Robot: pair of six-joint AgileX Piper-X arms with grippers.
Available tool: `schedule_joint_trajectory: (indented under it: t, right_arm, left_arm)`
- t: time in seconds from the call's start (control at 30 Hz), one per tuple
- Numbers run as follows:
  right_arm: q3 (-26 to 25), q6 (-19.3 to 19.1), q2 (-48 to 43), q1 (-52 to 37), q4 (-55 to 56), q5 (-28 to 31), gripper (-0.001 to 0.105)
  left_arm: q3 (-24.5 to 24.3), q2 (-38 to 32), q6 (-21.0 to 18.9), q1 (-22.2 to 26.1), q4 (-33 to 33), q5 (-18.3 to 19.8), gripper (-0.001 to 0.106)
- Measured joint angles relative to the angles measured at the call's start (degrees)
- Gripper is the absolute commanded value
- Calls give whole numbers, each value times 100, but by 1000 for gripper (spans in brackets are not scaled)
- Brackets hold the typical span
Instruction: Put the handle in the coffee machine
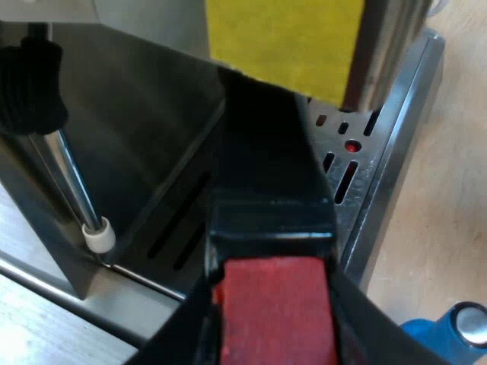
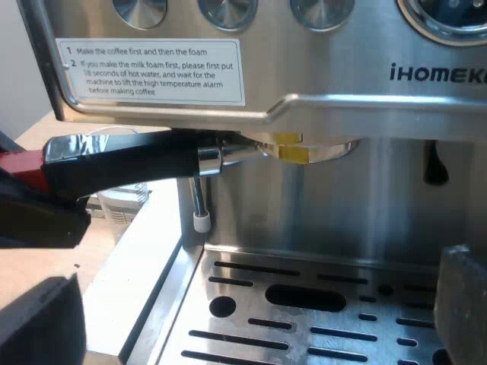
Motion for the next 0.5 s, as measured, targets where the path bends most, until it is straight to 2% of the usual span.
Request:
schedule_joint_trajectory:
  t: [0.2, 0.5]
  right_arm:
    - [0, 0, 0, 0, 0, -167, 94]
    - [0, 0, 0, 0, 0, -320, 94]
  left_arm:
    - [-12, 0, -200, 0, 305, 53, 0]
    - [-152, 0, -230, 0, 447, 9, 0]
